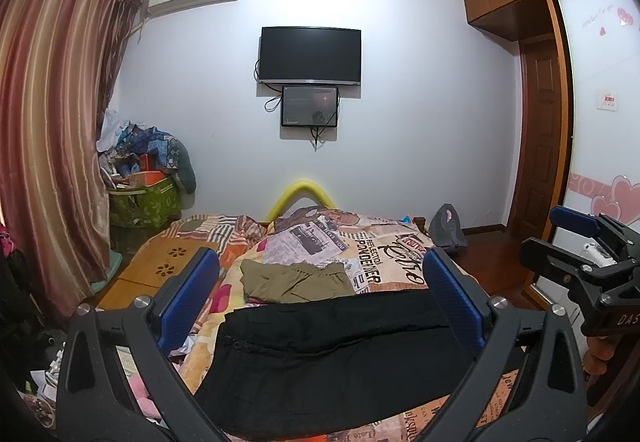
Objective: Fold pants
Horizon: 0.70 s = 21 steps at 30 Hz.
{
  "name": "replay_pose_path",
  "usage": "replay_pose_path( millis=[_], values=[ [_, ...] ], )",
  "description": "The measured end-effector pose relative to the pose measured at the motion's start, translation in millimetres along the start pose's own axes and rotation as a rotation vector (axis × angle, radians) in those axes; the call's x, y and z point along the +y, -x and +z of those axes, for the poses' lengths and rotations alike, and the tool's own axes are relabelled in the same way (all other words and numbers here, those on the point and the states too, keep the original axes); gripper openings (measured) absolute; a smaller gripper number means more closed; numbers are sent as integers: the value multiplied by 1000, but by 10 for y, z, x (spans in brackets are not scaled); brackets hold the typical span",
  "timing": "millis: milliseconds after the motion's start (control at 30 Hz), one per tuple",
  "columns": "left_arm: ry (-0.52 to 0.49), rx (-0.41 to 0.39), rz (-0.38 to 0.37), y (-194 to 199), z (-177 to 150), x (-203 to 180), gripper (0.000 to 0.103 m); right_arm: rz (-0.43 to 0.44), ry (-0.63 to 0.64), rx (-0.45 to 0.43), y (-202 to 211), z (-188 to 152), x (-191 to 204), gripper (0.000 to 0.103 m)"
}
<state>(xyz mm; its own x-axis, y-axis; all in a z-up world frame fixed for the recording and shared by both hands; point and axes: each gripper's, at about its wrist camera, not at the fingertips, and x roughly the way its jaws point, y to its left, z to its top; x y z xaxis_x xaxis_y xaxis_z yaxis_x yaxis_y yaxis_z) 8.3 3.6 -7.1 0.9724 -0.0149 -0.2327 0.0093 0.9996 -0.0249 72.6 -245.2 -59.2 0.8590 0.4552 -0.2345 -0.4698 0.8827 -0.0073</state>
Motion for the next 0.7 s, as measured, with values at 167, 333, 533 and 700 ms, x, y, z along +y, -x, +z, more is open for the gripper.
replay_pose_path(
  millis=[167,333,533,700],
  values=[
    [4,1,-6,14,2,5,103,-1,4,3,-1,-3,13,103],
    [3,1,-6,12,-1,1,103,2,-3,4,-1,4,8,103],
    [4,0,-5,11,-1,0,103,4,-8,5,-8,4,-4,103],
    [8,3,-8,12,-8,3,103,7,-10,7,-16,-2,6,103]
  ],
)
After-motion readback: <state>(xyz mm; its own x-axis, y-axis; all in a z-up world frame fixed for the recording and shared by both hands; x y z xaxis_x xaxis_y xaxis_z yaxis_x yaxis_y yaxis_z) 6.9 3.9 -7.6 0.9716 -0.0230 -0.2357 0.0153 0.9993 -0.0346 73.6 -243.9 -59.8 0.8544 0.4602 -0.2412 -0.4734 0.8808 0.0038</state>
